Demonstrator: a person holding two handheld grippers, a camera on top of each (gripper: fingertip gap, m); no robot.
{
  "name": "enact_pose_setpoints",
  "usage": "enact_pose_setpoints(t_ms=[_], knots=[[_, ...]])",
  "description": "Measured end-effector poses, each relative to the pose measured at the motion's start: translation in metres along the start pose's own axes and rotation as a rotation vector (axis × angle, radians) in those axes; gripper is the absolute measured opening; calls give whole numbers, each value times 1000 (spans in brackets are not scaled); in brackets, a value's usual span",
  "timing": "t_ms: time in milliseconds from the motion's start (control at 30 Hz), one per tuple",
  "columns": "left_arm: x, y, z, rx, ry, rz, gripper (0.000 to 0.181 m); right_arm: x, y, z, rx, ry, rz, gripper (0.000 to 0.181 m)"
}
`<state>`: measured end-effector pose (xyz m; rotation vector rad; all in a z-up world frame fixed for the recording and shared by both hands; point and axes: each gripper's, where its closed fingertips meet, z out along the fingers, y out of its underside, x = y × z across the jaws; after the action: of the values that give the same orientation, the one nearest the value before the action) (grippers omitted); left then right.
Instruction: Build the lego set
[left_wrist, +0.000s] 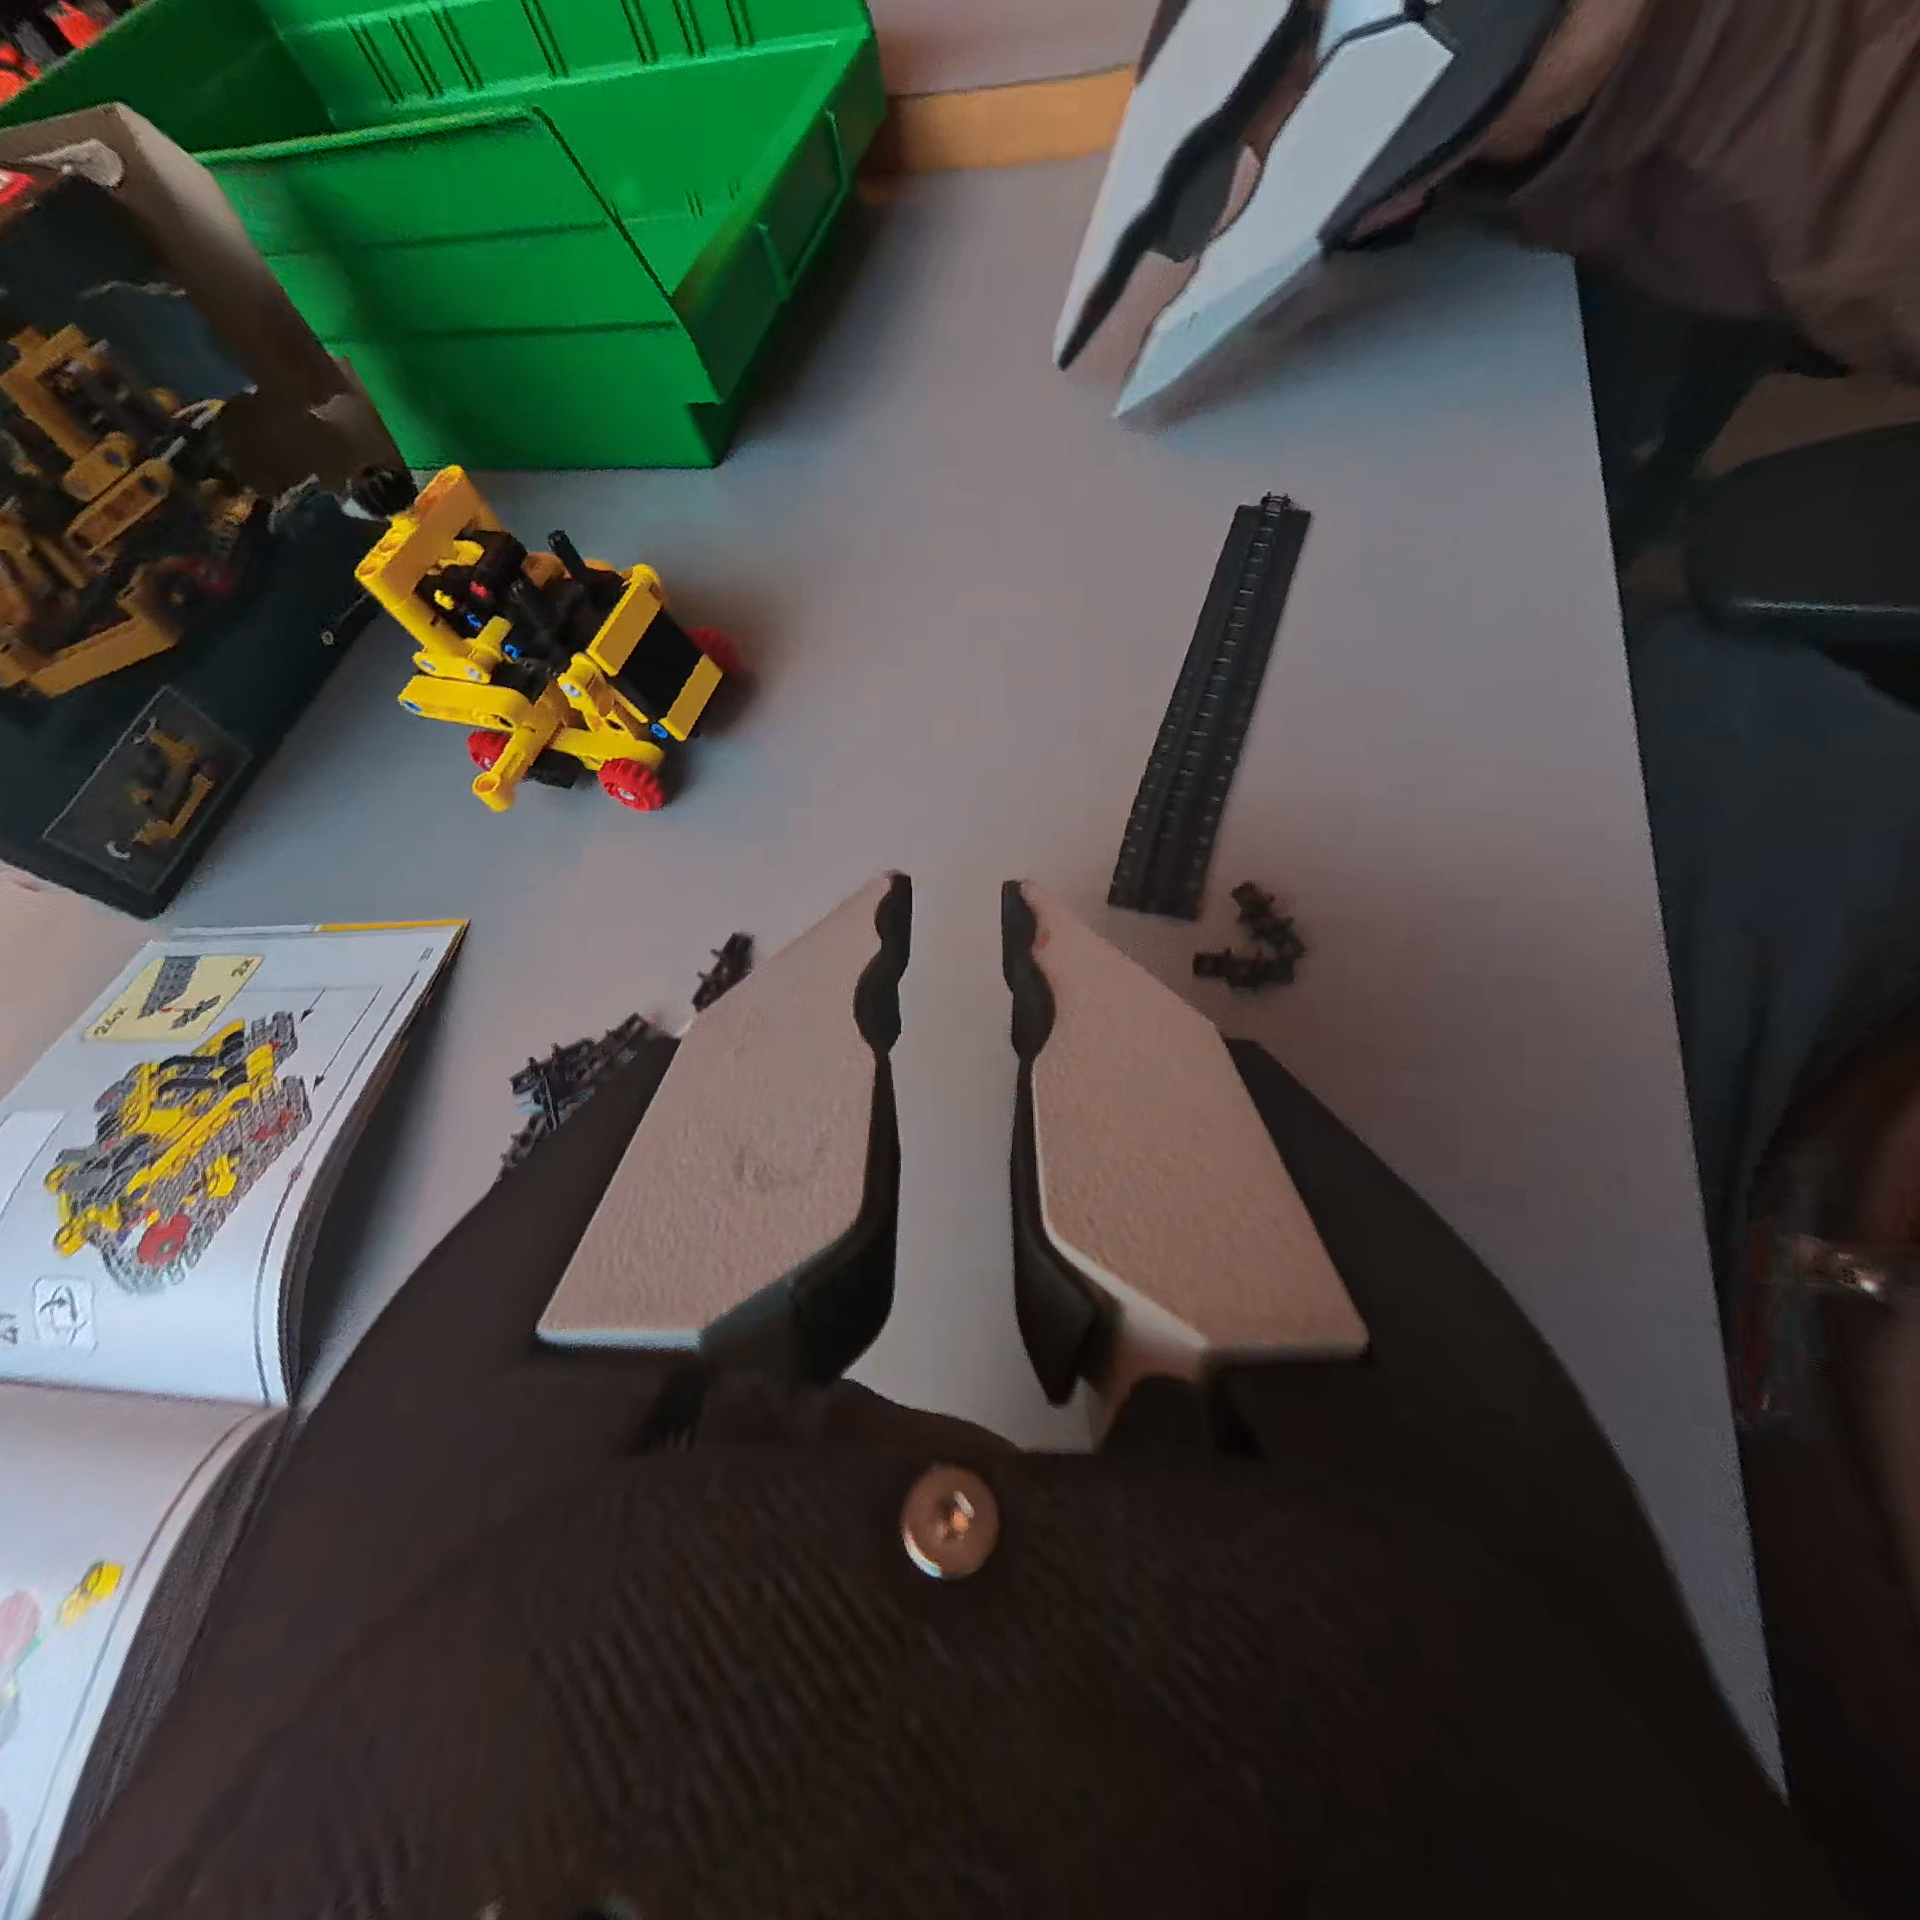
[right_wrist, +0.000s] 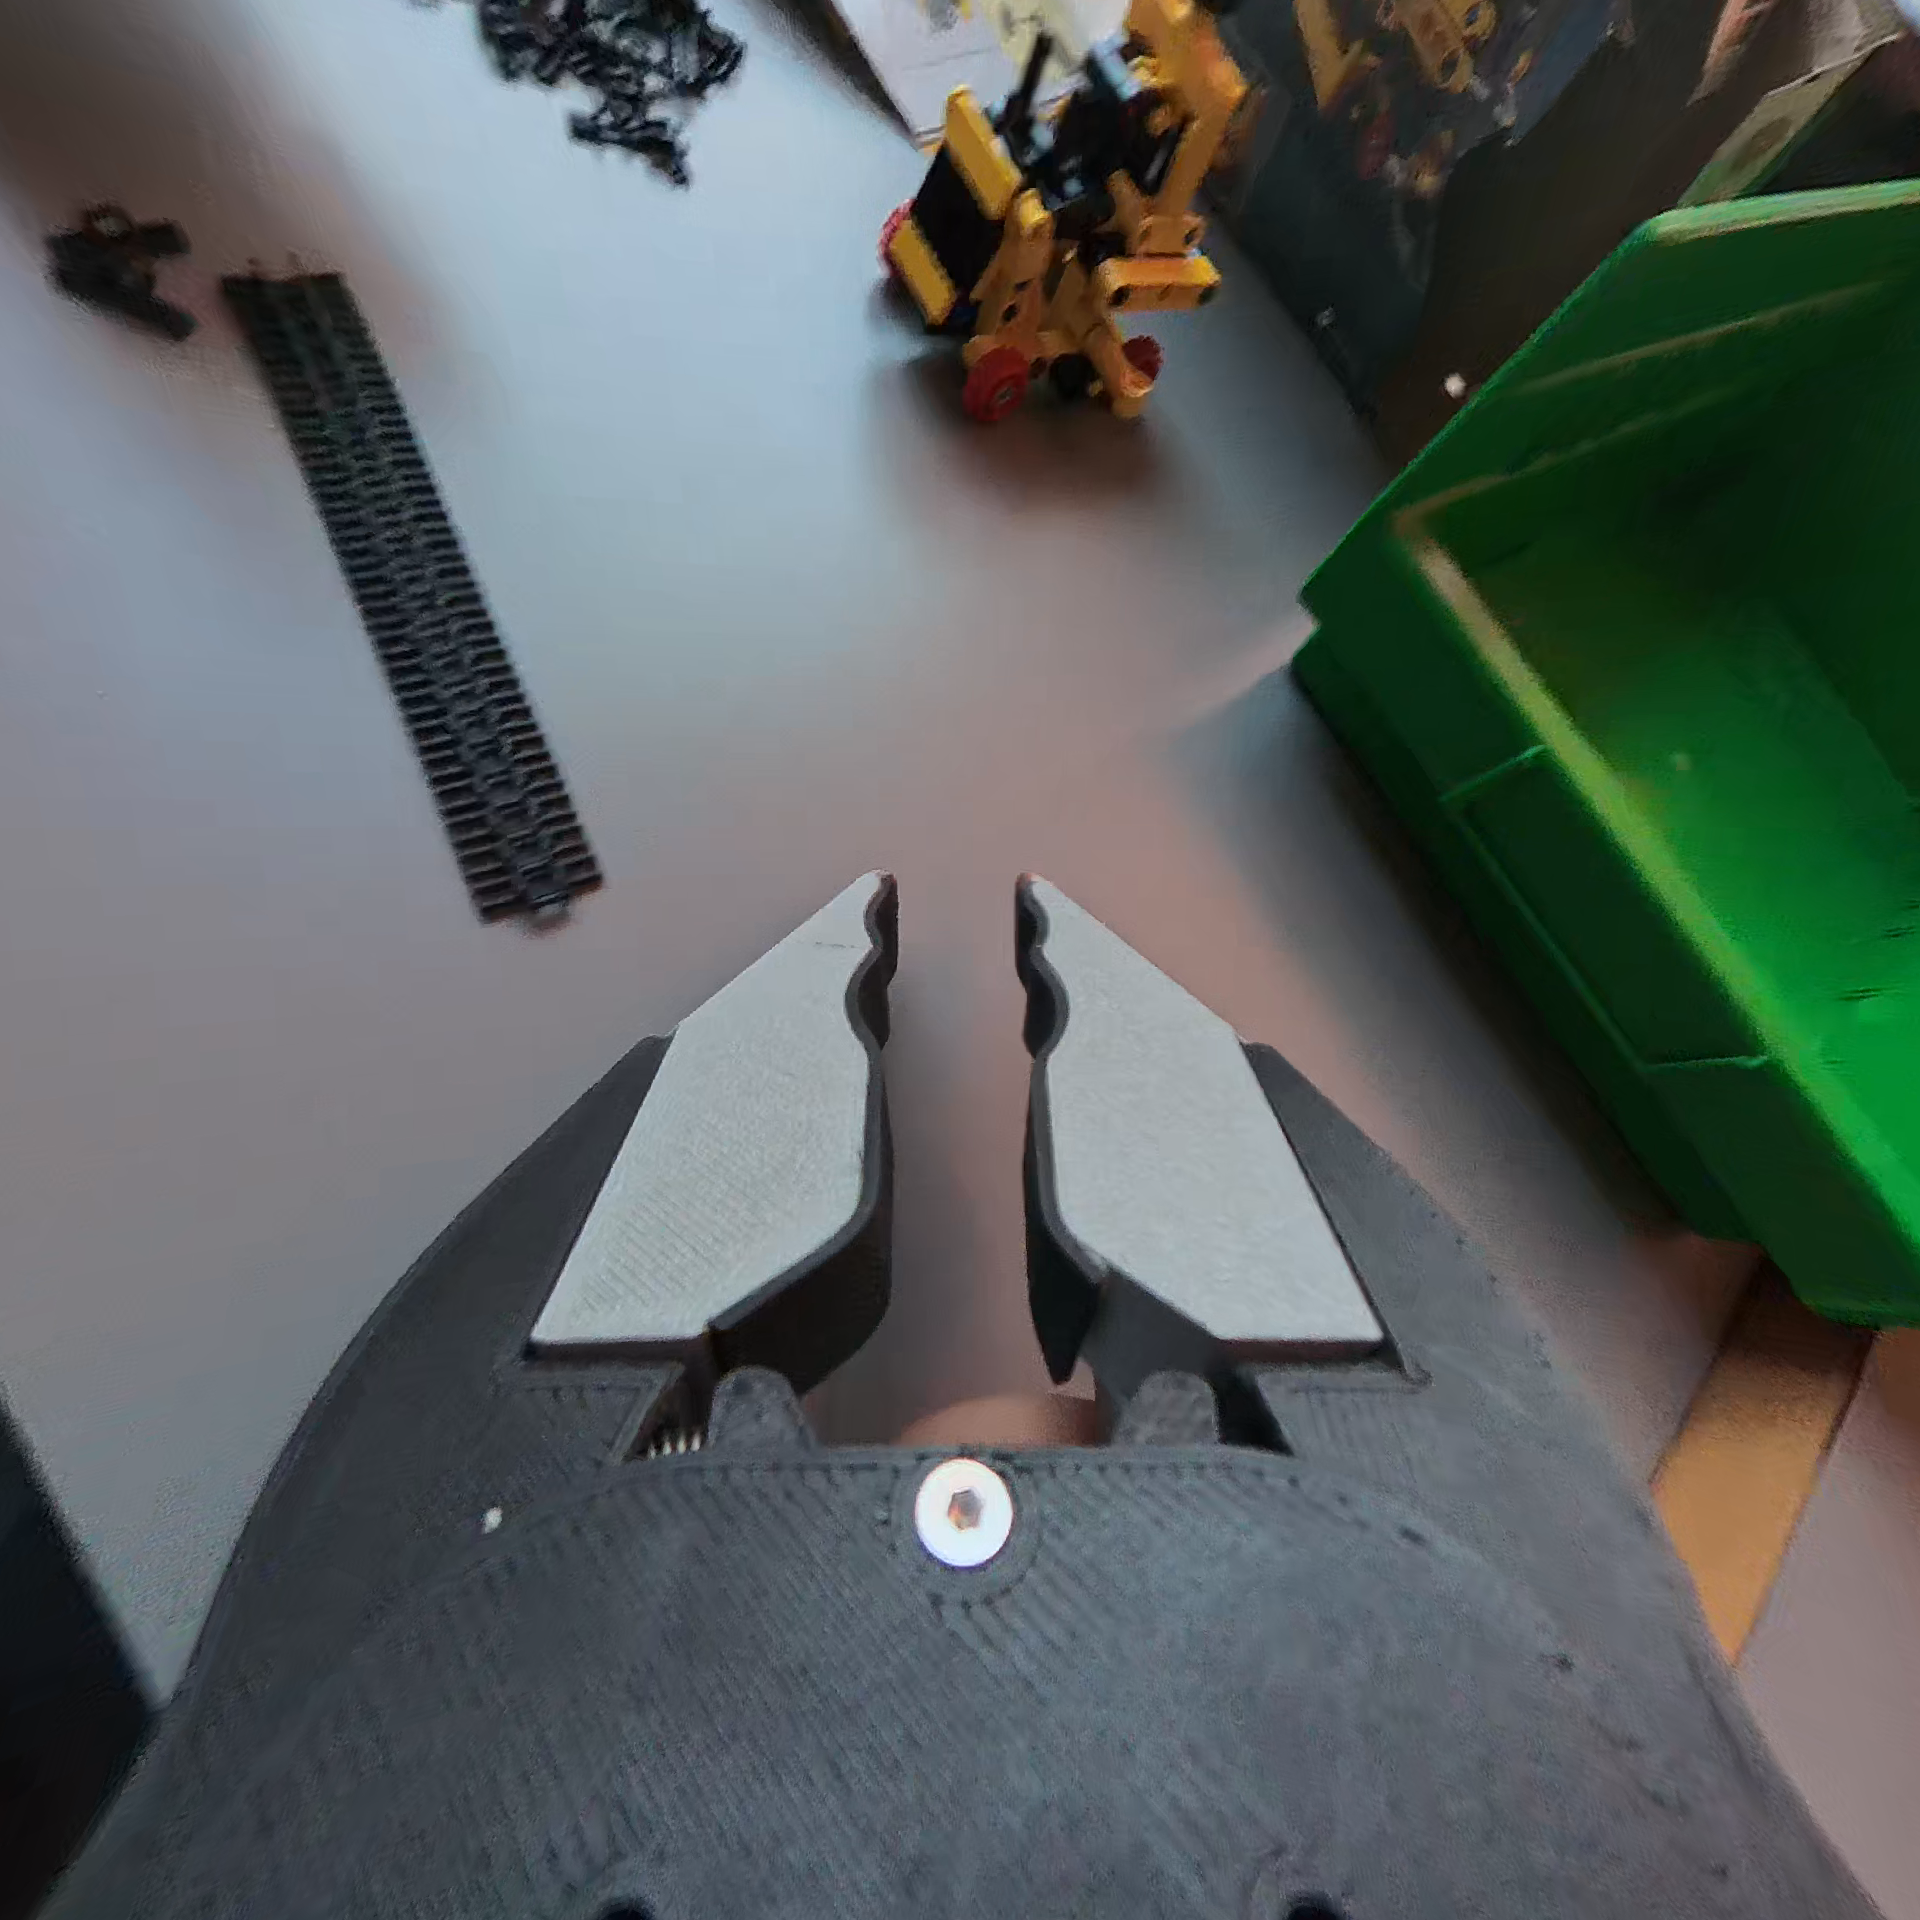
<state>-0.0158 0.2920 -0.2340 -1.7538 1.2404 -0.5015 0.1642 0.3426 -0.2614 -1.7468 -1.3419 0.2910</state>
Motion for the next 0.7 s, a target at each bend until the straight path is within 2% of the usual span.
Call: enact_pose_setpoints(t_ms=[100,167,200,300,700], knots=[[-2,12,-4,-16,-6,-15,15,29,-18,4,113,115,-3,23],[-5,10,-5,-2,-8,-39,16,52,-30,1,205,214,20,21],[-6,8,-4,7,-6,-53,16,55,-31,1,217,209,37,21],[0,10,-1,-15,39,-60,17,59,-30,-2,226,212,69,23],[16,15,2,-55,191,-119,19,59,-23,-1,162,341,-91,15]])
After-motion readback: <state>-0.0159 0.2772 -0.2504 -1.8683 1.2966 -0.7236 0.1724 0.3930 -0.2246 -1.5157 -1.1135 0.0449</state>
